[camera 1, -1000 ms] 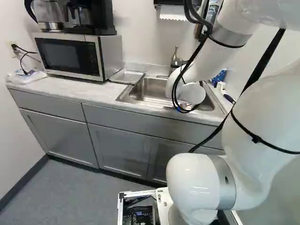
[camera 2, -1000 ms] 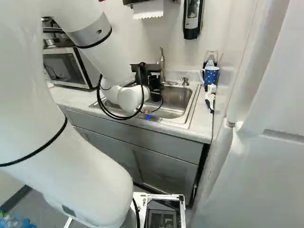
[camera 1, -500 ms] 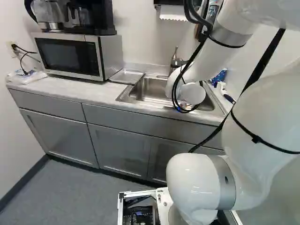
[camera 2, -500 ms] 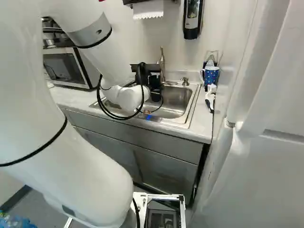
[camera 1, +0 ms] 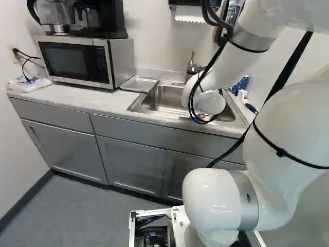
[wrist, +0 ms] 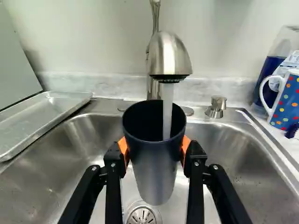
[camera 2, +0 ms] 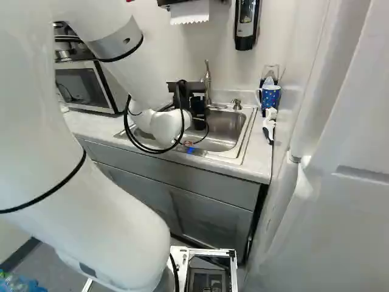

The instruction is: Rinse the cup and place it in the tray

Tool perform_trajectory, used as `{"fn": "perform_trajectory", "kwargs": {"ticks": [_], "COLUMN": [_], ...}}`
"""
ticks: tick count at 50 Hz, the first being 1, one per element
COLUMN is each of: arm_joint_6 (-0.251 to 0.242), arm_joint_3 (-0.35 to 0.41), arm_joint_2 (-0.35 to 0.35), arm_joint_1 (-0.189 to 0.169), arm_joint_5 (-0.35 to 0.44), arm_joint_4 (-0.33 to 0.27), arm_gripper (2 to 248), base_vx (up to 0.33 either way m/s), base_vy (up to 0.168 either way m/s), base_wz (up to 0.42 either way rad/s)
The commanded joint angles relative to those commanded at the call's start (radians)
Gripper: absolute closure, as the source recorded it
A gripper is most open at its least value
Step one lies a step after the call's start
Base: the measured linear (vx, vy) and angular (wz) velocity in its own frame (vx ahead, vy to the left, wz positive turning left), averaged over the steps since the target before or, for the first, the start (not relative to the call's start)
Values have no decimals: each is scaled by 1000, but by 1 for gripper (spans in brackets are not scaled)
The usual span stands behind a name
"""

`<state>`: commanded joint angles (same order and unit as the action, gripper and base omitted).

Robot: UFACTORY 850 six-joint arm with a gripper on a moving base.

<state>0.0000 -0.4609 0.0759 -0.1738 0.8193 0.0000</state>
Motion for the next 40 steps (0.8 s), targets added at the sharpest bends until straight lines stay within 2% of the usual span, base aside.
{"fn": "perform_trajectory", "kwargs": {"ticks": [40], "arm_joint_6": [0], "arm_joint_3": [0], "arm_joint_2": [0], "arm_joint_1": [0], "arm_joint_5": [0], "arm_joint_4": [0], "arm_gripper": [126], "base_vx": [0], "base_vy": [0], "base_wz": [0]}}
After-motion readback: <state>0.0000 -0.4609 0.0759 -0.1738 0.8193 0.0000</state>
